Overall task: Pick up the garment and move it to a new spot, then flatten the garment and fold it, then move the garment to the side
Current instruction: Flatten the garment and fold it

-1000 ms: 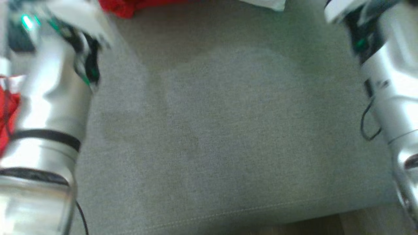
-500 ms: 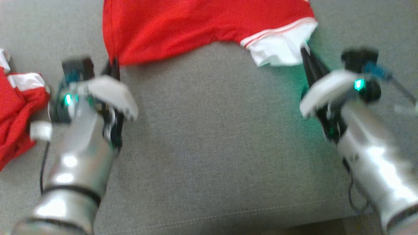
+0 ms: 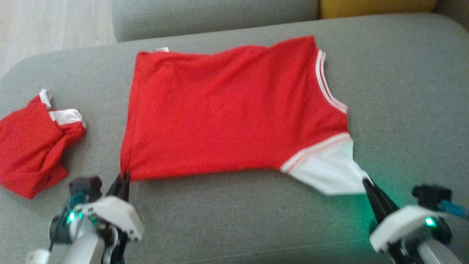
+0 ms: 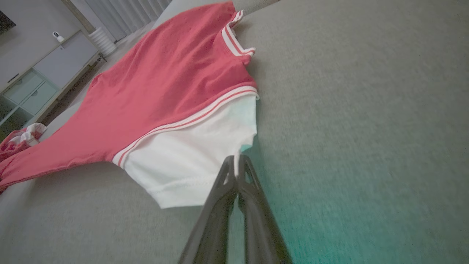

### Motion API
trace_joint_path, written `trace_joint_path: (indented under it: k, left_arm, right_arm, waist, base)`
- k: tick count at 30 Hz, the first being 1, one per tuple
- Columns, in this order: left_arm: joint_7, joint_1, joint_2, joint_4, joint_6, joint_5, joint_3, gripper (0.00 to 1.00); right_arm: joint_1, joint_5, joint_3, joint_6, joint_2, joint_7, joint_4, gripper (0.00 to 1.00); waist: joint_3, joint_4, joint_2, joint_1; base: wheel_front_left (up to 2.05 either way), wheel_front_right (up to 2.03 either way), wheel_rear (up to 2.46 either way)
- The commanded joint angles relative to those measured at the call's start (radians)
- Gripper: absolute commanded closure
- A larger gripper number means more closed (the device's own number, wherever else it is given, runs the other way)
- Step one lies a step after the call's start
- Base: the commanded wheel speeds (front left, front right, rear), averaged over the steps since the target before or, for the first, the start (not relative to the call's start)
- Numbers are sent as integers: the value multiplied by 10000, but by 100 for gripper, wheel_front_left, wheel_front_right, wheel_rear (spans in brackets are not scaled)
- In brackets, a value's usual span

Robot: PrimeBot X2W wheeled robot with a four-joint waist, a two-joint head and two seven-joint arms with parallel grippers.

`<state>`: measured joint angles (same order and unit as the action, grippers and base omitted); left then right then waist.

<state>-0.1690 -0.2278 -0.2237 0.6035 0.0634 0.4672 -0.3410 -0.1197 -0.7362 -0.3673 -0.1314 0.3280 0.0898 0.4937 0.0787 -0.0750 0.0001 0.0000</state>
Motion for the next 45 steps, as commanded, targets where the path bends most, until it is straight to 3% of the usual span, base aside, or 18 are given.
trace_joint_path:
  k: [1, 4, 9, 13, 16, 20, 26, 31, 37, 41, 42, 43, 45]
  left_arm:
    - [413, 428, -495, -1051, 280, 10, 377, 100]
    - [1434, 1588, -790, -2977, 814, 35, 316, 100]
    - [2943, 3115, -1253, -5884, 1721, 42, 315, 100]
    - [3897, 3462, -1518, -7210, 2045, 42, 238, 100]
    - [4571, 3275, -1668, -7581, 2050, 142, 169, 100]
    - [5384, 2795, -1809, -7493, 1849, 432, 100, 100]
    - [7269, 1385, -2049, -6419, 1197, 1524, 172, 100]
    - [8097, -157, -2021, -5339, 611, 2277, 345, 100]
    - [8008, -1685, -1895, -3985, 245, 2661, 712, 100]
    - [7367, -2242, -1738, -3262, -18, 2648, 832, 100]
    - [7162, -2310, -1631, -3071, -65, 2659, 847, 11]
    - [6982, -2332, -1548, -2889, -158, 2645, 810, 0]
    - [6531, -2271, -1388, -2606, -242, 2594, 792, 0]
  right_arm:
    - [685, 352, 523, 7, 173, -513, -949, 100]
    - [2029, 1114, 1786, 7, -231, -1881, -2563, 100]
    - [3705, 2574, 3325, 7, -1430, -4211, -5591, 100]
    - [4160, 3193, 3885, 7, -2106, -5555, -7179, 100]
    - [3837, 3384, 4048, 7, -2284, -6246, -7552, 100]
    - [3205, 3412, 4111, 7, -2341, -6797, -7355, 100]
    - [1467, 3239, 3938, 7, -1987, -7547, -6065, 100]
    - [-517, 2852, 3586, 7, -1440, -7289, -4569, 100]
    - [-2465, 2278, 2929, 7, -1015, -6153, -2784, 100]
    - [-3278, 1848, 2259, 7, -840, -5259, -1820, 100]
    - [-3418, 1746, 2148, 7, -827, -4956, -1606, 86]
    - [-3512, 1692, 2003, 7, -806, -4676, -1391, 0]
    - [-3653, 1617, 1881, 7, -813, -3743, -1160, 0]
  waist:
    - [-169, 53, -1, 0]
    - [-238, 68, -1, 0]
    - [-226, 32, -1, 0]
    - [-101, 53, -1, 0]
    - [38, 8, -1, 0]
    - [200, 9, -1, 0]
    - [633, 15, -1, 0]
    - [1162, 53, -1, 0]
    - [1663, 108, -1, 0]
    - [1895, 113, -1, 0]
    - [1954, 129, -1, 0]
    - [1980, 138, -1, 0]
    - [2031, 140, -1, 0]
  base:
    - [0, 0, 0]
    - [0, 0, 0]
    - [0, 0, 0]
    - [0, 0, 0]
    - [0, 0, 0]
    - [0, 0, 0]
    - [0, 0, 0]
    - [0, 0, 0]
    - [0, 0, 0]
    - [0, 0, 0]
    - [0, 0, 0]
    - [0, 0, 0]
    - [0, 0, 0]
